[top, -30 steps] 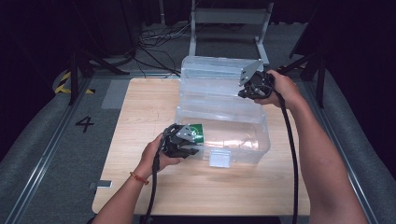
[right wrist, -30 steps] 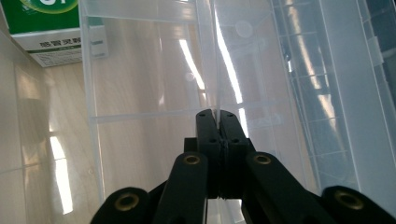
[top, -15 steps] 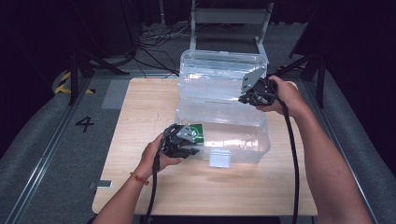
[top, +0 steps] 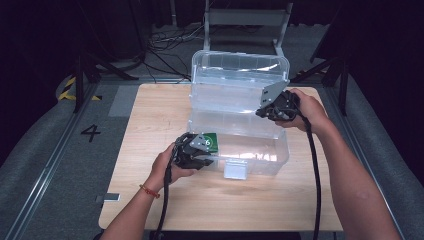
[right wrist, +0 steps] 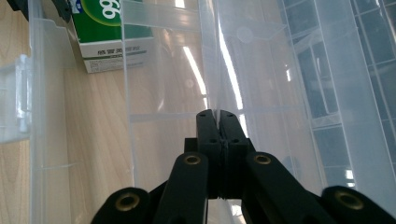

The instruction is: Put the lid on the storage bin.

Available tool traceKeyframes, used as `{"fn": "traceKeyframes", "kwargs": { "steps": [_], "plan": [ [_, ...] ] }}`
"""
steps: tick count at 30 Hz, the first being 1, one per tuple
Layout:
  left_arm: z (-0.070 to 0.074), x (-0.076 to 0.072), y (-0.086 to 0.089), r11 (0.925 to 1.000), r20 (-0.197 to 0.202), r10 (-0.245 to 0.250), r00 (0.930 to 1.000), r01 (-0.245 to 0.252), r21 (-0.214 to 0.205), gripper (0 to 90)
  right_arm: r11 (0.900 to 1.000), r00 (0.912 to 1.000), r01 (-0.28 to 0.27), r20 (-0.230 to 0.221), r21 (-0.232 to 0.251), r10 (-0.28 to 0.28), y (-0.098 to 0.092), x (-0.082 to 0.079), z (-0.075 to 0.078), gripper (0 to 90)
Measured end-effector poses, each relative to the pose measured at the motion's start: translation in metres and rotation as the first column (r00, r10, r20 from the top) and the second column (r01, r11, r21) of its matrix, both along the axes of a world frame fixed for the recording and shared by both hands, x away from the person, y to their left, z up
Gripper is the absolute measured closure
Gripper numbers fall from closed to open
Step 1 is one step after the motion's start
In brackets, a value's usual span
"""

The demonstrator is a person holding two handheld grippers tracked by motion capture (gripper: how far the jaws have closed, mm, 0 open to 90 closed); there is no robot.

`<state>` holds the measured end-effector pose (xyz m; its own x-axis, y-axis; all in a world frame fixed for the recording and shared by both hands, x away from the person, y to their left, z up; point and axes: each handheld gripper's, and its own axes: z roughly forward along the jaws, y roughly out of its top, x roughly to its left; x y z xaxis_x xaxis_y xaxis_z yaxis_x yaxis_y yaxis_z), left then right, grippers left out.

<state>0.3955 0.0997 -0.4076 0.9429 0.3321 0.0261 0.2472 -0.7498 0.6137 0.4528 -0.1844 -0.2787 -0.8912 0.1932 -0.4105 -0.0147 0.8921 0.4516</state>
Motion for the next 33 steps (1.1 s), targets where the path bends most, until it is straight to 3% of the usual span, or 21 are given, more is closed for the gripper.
{"fn": "traceKeyframes", "kwargs": {
  "steps": [33],
  "plan": [
    [-0.002,-0.005,-0.002,0.9999,0.052,0.012,0.9986,-0.013,0.005,66.9,0.9992,0.9996,-0.027,-0.002,0.029,0.027,-0.005,-0.035,-0.016,89.0]
  ]
}}
